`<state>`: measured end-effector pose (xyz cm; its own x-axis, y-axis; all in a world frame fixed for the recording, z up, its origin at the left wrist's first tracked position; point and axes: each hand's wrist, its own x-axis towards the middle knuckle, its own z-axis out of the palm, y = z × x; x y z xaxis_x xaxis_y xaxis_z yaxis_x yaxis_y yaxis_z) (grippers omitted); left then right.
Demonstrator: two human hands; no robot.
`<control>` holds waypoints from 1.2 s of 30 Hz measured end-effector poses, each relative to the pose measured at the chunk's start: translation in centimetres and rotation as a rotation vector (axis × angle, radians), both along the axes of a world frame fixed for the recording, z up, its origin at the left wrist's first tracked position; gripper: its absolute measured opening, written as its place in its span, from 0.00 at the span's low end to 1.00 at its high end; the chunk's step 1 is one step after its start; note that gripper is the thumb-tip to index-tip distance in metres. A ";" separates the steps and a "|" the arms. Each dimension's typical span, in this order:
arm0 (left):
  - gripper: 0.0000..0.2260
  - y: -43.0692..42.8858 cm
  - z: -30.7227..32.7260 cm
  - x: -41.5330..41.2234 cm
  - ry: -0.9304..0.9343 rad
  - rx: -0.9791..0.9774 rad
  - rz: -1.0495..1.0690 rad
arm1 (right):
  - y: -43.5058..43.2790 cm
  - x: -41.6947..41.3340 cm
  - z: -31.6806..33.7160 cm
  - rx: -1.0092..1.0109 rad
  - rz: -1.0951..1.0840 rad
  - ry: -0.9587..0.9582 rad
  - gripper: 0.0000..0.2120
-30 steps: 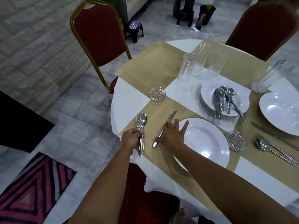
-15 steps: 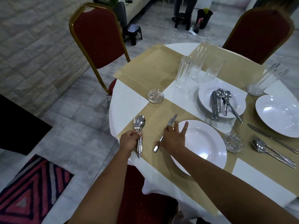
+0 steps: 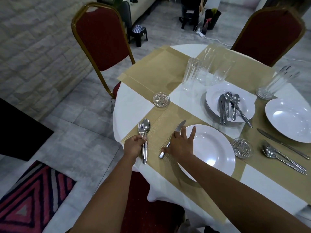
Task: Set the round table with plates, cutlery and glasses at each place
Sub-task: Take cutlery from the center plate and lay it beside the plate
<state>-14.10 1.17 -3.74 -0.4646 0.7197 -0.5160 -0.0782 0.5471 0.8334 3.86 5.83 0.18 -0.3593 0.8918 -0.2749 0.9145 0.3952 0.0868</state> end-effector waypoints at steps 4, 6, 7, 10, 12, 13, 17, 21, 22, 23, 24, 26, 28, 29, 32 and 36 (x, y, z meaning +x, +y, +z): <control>0.04 0.0 0.0 0.1 -0.005 -0.012 0.008 | -0.1 0.2 -0.1 0.014 0.005 0.043 0.42; 0.04 0.0 0.3 0.2 -0.003 -0.007 0.011 | 0.0 0.1 0.3 0.025 0.018 0.050 0.41; 0.04 0.0 0.3 0.2 -0.002 -0.011 0.009 | 0.0 0.0 0.4 0.021 0.015 0.050 0.41; 0.04 0.3 0.6 0.1 -0.005 -0.046 0.007 | -0.1 0.0 0.7 0.019 -0.005 0.098 0.35; 0.07 0.4 0.6 0.1 -0.044 -0.062 0.026 | -0.5 0.0 0.5 0.049 -0.017 0.220 0.28; 0.07 0.4 0.9 0.2 -0.061 -0.057 0.035 | -0.8 0.0 0.5 0.094 -0.003 0.285 0.24; 0.03 0.1 2.1 1.1 -0.157 -0.032 0.127 | -2.8 -0.5 0.8 -0.096 -0.119 0.571 0.11; 0.05 0.0 3.5 2.5 -0.323 0.027 0.178 | -4.1 -1.5 1.6 -0.399 -0.408 0.826 0.07; 0.05 0.0 3.6 2.8 -0.340 0.044 0.184 | -4.2 -1.7 1.6 -0.441 -0.447 0.851 0.07; 0.06 0.1 3.8 3.0 -0.332 0.058 0.183 | -4.2 -1.9 1.6 -0.480 -0.474 0.866 0.08; 0.07 0.1 3.8 3.1 -0.311 0.070 0.184 | -4.2 -2.0 1.6 -0.517 -0.496 0.885 0.08; 0.06 0.0 3.9 3.2 -0.271 0.092 0.186 | -4.2 -2.1 1.5 -0.611 -0.541 0.978 0.07; 0.06 0.0 3.9 3.2 -0.260 0.104 0.202 | -4.2 -1.9 1.7 -0.700 -0.570 1.063 0.08; 0.06 -0.1 3.9 3.3 -0.263 0.108 0.208 | -4.2 -1.8 1.9 -0.729 -0.572 1.085 0.09; 0.11 0.1 3.9 2.9 -0.296 0.153 0.240 | -4.3 -1.6 2.3 -0.818 -0.596 1.123 0.11; 0.18 1.2 4.6 1.6 -0.261 0.179 0.323 | -4.8 -1.0 1.5 -0.888 -0.608 1.067 0.11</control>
<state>-12.48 2.36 0.90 -0.5505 0.6477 -0.5267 -0.4415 0.3095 0.8422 2.86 1.05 1.71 -0.3811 0.6632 -0.6441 0.4322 -0.4881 -0.7583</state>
